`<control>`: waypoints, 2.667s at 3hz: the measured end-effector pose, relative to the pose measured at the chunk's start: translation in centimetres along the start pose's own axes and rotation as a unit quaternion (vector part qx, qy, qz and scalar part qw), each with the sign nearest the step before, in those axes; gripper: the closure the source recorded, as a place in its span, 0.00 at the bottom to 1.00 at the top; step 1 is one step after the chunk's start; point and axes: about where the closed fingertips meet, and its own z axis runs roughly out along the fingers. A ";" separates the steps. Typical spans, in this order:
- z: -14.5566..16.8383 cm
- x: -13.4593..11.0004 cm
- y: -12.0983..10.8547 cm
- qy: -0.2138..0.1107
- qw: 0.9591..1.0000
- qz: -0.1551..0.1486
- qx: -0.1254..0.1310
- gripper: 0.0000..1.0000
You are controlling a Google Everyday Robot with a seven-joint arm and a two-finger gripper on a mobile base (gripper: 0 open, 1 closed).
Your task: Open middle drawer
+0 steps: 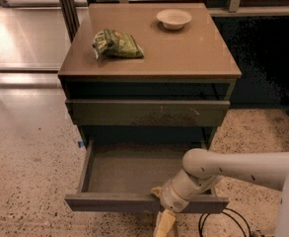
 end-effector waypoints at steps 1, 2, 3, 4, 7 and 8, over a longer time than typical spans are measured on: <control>0.0 0.0 0.0 0.000 1.000 0.000 0.000 0.00; 1.0 0.7 0.8 -0.001 1.000 0.013 -0.010 0.00; 0.8 0.6 0.9 -0.001 1.000 0.013 -0.010 0.00; 0.8 0.8 2.4 -0.006 0.999 0.032 -0.016 0.00; 1.5 1.2 5.2 -0.004 0.997 -0.034 -0.063 0.00; 1.5 1.2 5.2 -0.004 0.997 -0.034 -0.063 0.00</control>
Offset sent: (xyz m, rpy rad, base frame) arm -0.0283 -0.0020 -0.0218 -0.0081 0.0772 -0.0288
